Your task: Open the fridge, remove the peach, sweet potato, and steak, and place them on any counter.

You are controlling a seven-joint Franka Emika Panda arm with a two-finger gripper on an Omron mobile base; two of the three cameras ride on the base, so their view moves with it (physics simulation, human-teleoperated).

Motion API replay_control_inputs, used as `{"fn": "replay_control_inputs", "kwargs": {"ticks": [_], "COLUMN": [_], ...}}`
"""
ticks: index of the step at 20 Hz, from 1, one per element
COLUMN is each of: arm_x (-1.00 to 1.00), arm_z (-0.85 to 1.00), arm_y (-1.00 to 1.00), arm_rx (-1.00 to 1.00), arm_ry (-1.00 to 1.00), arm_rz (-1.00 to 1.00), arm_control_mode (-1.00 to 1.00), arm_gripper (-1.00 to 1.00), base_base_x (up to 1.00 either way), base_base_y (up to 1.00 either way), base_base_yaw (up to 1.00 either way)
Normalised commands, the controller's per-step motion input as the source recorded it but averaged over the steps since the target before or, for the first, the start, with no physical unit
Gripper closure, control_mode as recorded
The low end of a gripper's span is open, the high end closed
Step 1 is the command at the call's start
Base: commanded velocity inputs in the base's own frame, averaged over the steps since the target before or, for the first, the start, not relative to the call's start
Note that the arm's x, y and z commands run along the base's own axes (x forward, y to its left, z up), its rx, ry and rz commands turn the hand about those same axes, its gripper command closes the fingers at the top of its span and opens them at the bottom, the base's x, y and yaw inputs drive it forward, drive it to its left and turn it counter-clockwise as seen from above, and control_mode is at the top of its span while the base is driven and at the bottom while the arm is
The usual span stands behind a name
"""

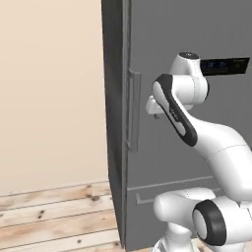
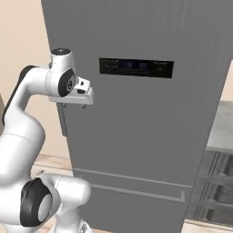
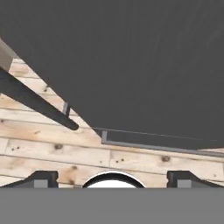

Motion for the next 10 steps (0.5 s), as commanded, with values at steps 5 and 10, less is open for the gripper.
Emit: {"fn": "replay_control_inputs", "kwargs": {"ticks": [5,10], "arm_x": [0.00,0.00], "arm_z": [0.00,0.00], "arm_y": [0.00,0.00], "arm_rx": [0.00,0.00], "arm_ry": [0.00,0.00], "arm_rz": [0.00,0.00], "arm_control_mode": [1.00,1.00], "arm_gripper": [-1.00,-1.00], "base_base_x": [-0.51,-0.15], "base_base_y": [0.18,0.67], "base_base_yaw": [-0.01,-0.10]}}
